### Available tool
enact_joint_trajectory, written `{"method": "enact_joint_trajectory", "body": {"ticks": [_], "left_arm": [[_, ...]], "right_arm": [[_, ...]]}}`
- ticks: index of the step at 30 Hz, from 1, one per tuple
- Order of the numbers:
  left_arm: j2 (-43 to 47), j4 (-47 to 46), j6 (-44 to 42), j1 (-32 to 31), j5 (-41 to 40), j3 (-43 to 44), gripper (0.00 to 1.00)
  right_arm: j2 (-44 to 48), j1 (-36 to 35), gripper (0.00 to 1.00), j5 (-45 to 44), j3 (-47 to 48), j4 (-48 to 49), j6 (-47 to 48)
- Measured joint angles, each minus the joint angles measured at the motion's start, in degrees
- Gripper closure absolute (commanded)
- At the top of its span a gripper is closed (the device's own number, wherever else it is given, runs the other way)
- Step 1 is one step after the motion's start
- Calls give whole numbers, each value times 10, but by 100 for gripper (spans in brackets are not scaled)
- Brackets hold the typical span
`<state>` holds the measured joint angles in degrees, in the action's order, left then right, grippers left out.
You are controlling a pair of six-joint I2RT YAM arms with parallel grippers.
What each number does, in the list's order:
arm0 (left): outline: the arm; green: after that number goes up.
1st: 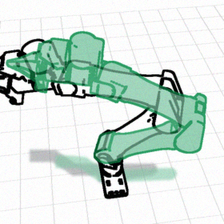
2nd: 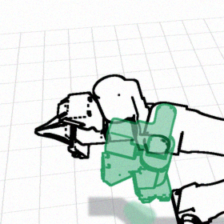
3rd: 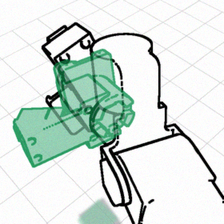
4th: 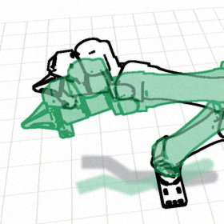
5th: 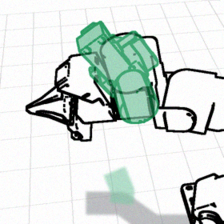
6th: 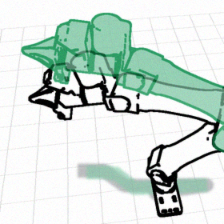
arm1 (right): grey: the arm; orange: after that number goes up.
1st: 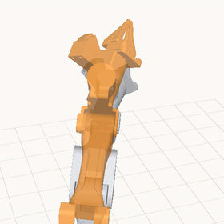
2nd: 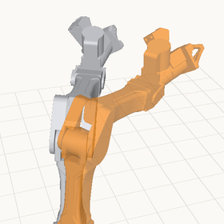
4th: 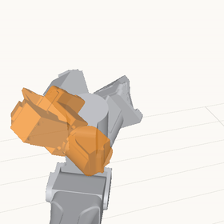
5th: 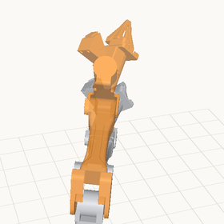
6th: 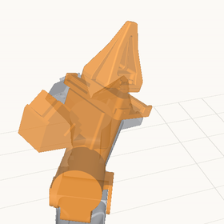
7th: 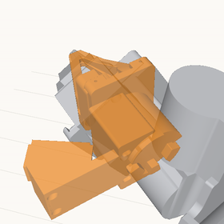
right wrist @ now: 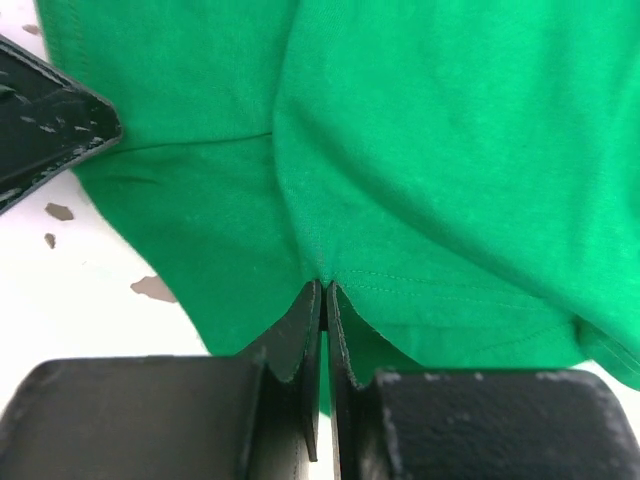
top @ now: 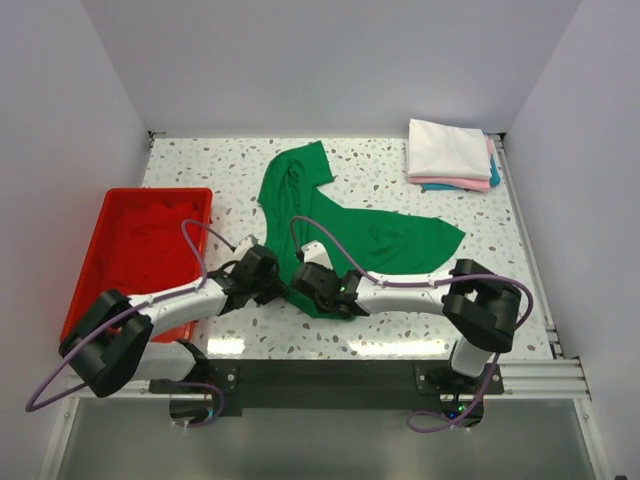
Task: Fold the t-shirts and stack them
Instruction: Flatten the tshirt out
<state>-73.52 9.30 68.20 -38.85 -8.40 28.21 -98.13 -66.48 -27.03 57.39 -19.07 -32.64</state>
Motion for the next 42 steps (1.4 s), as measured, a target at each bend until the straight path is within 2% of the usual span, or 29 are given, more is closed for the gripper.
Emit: {"method": "enact_joint_trajectory", "body": {"ticks": [2, 3, 6, 10, 13, 16, 18, 21, 22, 27, 29, 33, 37, 39, 42], "left_arm": [[-9, -4, 2, -2, 0, 2, 81], [-11, -4, 2, -2, -1, 2, 88], [-13, -3, 1, -3, -2, 2, 100], [-10, 20, -9, -2, -12, 10, 100], [15, 52, -31, 15, -19, 14, 100], [65, 85, -66, 56, -22, 16, 100], [104, 105, -95, 113, -26, 18, 100], [131, 137, -136, 155, -35, 38, 100], [131, 145, -148, 163, -37, 49, 100], [118, 162, -195, 194, -36, 77, 100], [112, 165, -209, 206, -35, 82, 100], [111, 171, -236, 236, -28, 87, 100], [117, 175, -260, 277, -17, 89, 100], [122, 176, -269, 293, -9, 90, 100], [123, 181, -279, 303, 0, 97, 100]], "right_arm": [[13, 0, 96, -5, 0, -6, 0], [23, 0, 95, -6, 0, -10, 0], [51, 0, 95, -14, 7, -25, 0], [78, 18, 95, -27, 38, -50, 6], [89, 89, 94, -20, 63, -57, 28], [83, 222, 95, -10, 103, -61, 73], [50, 322, 94, -7, 173, -68, 113], [-49, 442, 97, -1, 329, -63, 165], [-94, 473, 91, 3, 393, -57, 176], [-306, 563, 70, 26, 686, -101, 208], [-354, 573, 72, 28, 743, -117, 218], [-376, 577, 75, 41, 754, -148, 231], [-366, 582, 68, 59, 742, -154, 225], [-333, 586, 65, 71, 679, -141, 218], [-255, 589, 59, 86, 532, -130, 197]]}}
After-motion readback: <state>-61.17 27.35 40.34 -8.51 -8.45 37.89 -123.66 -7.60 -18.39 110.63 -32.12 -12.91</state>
